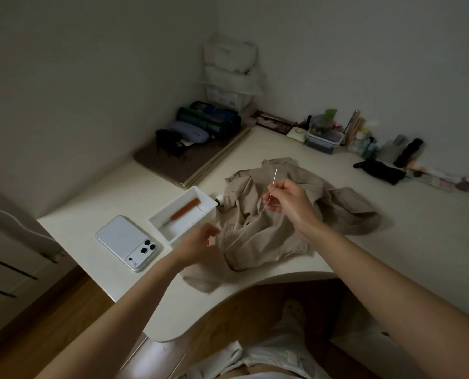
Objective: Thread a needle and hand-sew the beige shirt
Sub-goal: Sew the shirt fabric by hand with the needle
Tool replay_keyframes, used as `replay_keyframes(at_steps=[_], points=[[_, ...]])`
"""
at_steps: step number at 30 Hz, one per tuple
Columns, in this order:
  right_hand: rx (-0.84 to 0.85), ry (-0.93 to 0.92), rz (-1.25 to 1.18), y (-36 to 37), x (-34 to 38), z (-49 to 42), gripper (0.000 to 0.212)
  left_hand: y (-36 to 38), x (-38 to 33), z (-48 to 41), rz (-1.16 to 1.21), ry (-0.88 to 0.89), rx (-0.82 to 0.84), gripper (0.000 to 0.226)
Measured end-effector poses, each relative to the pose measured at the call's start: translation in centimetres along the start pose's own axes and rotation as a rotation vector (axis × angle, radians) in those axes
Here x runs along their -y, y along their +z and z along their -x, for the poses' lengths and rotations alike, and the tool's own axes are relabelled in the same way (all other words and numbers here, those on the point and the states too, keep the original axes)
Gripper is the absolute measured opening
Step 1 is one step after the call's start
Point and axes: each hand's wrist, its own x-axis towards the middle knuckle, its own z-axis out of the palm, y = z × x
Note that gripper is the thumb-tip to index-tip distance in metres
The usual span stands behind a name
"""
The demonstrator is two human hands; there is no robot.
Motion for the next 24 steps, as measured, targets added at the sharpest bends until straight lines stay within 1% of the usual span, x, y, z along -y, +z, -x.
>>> replay_keyframes(at_steps=[2,4,5,7,9,10,12,15,17,19,21,24], points=[[0.012,-0.002,0.009,-0.2,0.1,-0.1,0.011,-0.6,-1.7,0.1,0.180,0.060,-0.007,0.046],[0.032,-0.011,0.018,-0.2,0.4,-0.2,0.012,-0.8,-4.2,0.5,0.269,0.116,0.083,0.053],[0.040,-0.012,0.010,-0.3,0.5,-0.3,0.013,-0.7,-5.4,0.9,0.300,0.137,0.159,0.052],[0.052,0.002,-0.021,-0.5,0.6,-0.7,0.014,-0.5,-7.2,1.5,0.392,0.165,0.294,0.039],[0.024,0.051,-0.065,-1.2,0.2,-1.5,0.014,-0.4,-7.8,2.0,0.531,0.230,0.347,0.024],[-0.014,0.088,-0.080,-1.7,-0.2,-2.1,0.013,-0.6,-7.9,2.2,0.586,0.253,0.318,0.021],[-0.093,0.165,-0.074,-2.7,-1.2,-2.9,0.012,-1.3,-7.8,2.2,0.681,0.257,0.208,0.025],[-0.148,0.264,-0.054,-3.5,-3.3,-3.5,0.019,-2.7,-7.5,2.1,0.814,0.276,0.107,0.029],[-0.177,0.321,-0.060,-3.7,-4.6,-3.4,0.025,-3.6,-7.8,2.2,0.859,0.321,0.057,0.029],[-0.205,0.375,-0.042,-3.7,-5.5,-3.3,0.025,-4.1,-8.2,2.5,0.906,0.356,0.014,0.031],[-0.232,0.427,-0.077,-3.5,-5.8,-3.1,0.026,-4.5,-8.6,2.8,0.943,0.376,-0.017,0.032],[-0.259,0.470,-0.154,-3.1,-5.7,-2.7,0.030,-4.8,-8.5,2.9,0.884,0.387,-0.044,0.030]])
